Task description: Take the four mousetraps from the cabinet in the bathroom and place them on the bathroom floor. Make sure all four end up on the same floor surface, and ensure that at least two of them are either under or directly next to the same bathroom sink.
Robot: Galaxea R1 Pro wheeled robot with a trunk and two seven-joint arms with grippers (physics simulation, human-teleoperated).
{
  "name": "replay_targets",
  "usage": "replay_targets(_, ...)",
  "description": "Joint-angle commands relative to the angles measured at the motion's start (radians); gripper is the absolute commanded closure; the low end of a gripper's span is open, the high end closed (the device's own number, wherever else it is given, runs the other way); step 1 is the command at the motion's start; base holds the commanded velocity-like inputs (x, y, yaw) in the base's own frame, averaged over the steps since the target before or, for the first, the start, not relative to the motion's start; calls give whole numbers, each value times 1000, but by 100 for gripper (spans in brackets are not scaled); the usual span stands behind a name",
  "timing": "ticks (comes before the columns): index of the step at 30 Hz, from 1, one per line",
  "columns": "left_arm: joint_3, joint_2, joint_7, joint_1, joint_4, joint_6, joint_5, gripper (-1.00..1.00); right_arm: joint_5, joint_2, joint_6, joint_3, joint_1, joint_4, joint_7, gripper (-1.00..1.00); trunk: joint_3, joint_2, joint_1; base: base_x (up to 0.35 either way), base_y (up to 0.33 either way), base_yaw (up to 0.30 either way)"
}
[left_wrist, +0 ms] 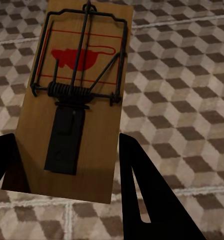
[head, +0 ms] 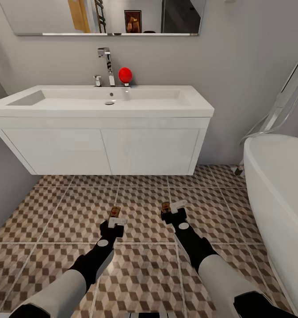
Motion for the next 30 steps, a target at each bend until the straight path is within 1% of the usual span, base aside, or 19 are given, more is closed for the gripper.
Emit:
replay_targets(1,-9,0,10,-1,1,-3,7,100,7,0,3,2,0,-1,-2,100,-1,0,0,0,0,0)
replay_targets(15,-9,-8,10,-1,0,-3,7,100,8,0,-1,1,0,-2,-3,100,-1,0,0,0,0,0)
replay_targets(22,-10,-14,7,-1,6,-3,7,100,7,0,-1,2,0,-9,-6,100,-23,-49,27,0,0,0)
replay_targets(30,-10,-18,7,-1,10,-3,7,100,7,0,-1,2,0,-10,-5,100,-57,-105,57,0,0,0)
